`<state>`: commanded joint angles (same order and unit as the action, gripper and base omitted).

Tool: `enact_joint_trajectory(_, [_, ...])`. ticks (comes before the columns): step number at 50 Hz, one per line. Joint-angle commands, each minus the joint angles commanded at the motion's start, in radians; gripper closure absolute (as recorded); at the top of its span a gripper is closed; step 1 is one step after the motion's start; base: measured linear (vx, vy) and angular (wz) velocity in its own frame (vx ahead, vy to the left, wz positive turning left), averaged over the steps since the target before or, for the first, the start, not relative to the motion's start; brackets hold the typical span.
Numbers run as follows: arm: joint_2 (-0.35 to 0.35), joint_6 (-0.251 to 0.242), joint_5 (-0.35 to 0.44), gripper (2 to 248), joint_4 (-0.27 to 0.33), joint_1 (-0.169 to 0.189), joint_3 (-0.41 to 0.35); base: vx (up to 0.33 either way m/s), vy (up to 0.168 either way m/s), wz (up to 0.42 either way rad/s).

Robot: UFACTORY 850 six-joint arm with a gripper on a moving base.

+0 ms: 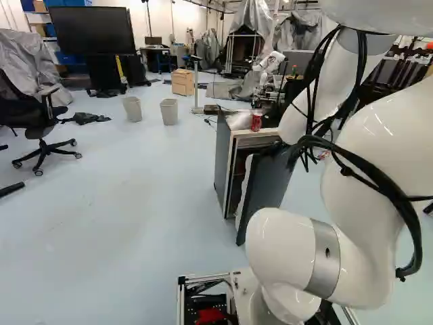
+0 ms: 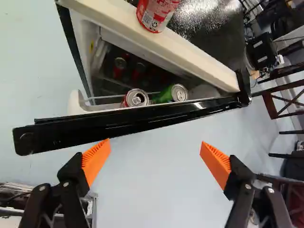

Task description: Grab a drink from the fridge

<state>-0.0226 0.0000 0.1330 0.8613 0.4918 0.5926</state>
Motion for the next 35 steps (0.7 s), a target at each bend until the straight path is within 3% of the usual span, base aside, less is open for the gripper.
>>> enact_joint_trajectory(18, [-0.002,0.000,0.086,3,0.017,0.000,-0.002,0.000,0.000,0.000])
enact_joint_trajectory(35, [0.018,0.000,0.191,3,-0.029,0.002,-0.004,0.000,0.000,0.000])
